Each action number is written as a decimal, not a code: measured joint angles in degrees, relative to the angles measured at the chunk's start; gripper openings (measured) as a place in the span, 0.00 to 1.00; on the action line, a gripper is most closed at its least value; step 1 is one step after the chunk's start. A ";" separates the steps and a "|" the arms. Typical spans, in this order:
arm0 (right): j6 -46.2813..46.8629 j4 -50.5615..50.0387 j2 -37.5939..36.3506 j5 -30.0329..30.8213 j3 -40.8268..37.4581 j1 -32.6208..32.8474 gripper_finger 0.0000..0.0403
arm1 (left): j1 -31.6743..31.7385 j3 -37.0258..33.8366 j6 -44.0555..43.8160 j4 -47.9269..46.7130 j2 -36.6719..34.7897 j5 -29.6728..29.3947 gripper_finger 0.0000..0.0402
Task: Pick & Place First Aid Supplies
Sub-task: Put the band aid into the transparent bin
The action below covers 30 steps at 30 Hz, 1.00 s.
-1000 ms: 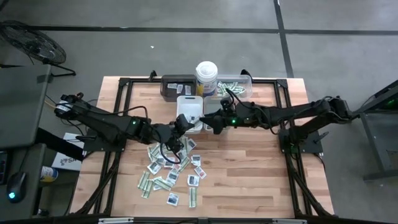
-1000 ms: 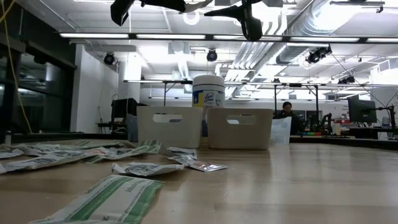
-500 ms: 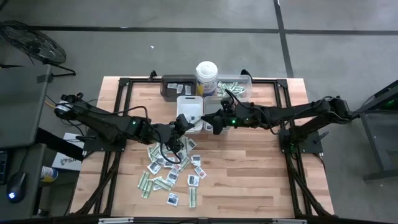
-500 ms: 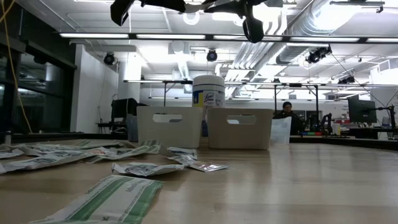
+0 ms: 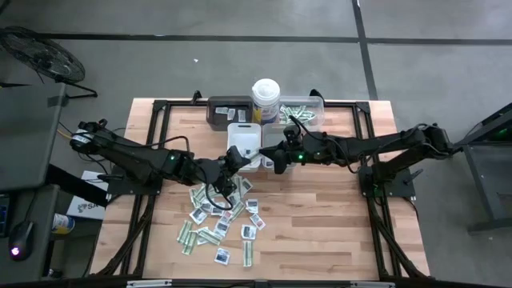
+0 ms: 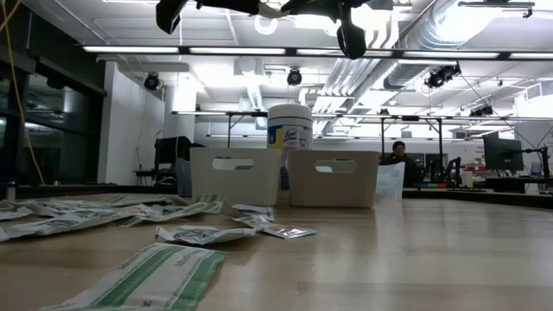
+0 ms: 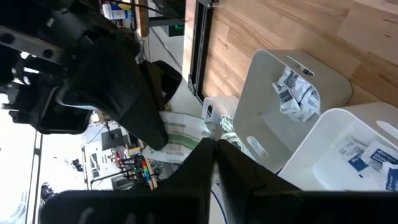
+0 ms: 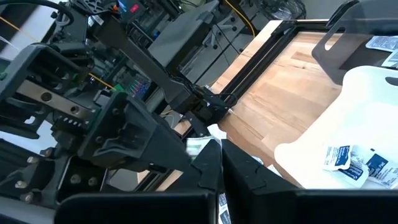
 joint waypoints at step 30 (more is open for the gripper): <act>-2.62 -41.66 -9.98 14.58 -0.05 -12.33 0.00 | -0.04 -4.13 -47.06 -36.41 -17.81 -6.05 0.36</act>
